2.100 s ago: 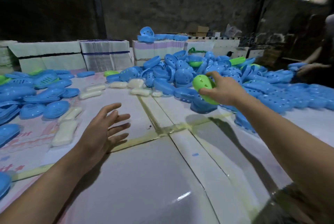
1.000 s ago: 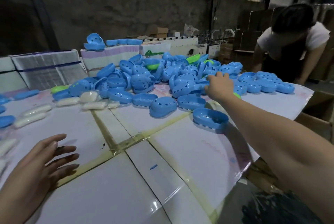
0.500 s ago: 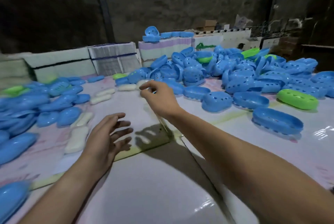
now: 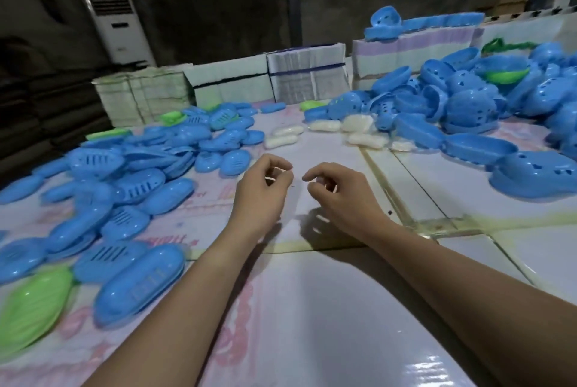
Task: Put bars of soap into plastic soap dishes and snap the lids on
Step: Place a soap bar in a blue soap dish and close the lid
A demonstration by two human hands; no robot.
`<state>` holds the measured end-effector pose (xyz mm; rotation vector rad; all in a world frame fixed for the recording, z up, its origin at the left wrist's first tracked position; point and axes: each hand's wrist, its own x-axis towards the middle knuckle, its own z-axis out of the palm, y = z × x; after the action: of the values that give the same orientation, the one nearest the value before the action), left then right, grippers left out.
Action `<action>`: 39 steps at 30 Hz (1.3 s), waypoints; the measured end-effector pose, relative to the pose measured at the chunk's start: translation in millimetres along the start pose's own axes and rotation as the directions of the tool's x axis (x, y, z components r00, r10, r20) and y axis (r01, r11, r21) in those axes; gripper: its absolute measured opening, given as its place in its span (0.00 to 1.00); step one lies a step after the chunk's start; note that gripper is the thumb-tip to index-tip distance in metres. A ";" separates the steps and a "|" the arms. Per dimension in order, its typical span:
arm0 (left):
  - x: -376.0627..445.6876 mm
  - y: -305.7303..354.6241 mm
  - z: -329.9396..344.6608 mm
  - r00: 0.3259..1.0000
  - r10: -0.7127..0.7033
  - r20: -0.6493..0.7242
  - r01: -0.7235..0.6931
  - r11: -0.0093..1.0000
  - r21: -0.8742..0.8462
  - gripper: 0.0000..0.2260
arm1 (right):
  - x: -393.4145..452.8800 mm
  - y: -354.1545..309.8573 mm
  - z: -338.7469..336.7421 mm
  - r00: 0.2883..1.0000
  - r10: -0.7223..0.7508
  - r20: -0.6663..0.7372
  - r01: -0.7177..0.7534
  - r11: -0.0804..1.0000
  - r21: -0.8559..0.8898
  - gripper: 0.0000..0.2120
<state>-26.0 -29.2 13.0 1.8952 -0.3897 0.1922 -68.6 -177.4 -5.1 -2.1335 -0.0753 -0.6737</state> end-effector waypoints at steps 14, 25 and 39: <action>81.7 -70.5 -118.6 0.925 -0.349 -0.153 0.306 0.439 0.845 0.19 | -3.2 1.2 7.1 0.973 -0.123 0.193 0.156 0.974 -0.165 0.08; 69.8 -80.4 -134.5 0.959 -0.274 -0.077 0.219 0.535 0.816 0.15 | -1.7 3.7 7.6 0.972 -0.121 0.203 0.156 0.974 -0.164 0.07; 47.4 -20.0 -87.3 0.930 -0.332 -0.156 0.327 0.943 -0.057 0.13 | -0.2 4.7 7.8 0.982 -0.084 0.166 0.106 0.985 -0.132 0.08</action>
<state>30.1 50.3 41.2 1.8683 0.0405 0.1139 -64.0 -174.2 -12.3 -2.3300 -0.2247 -0.5755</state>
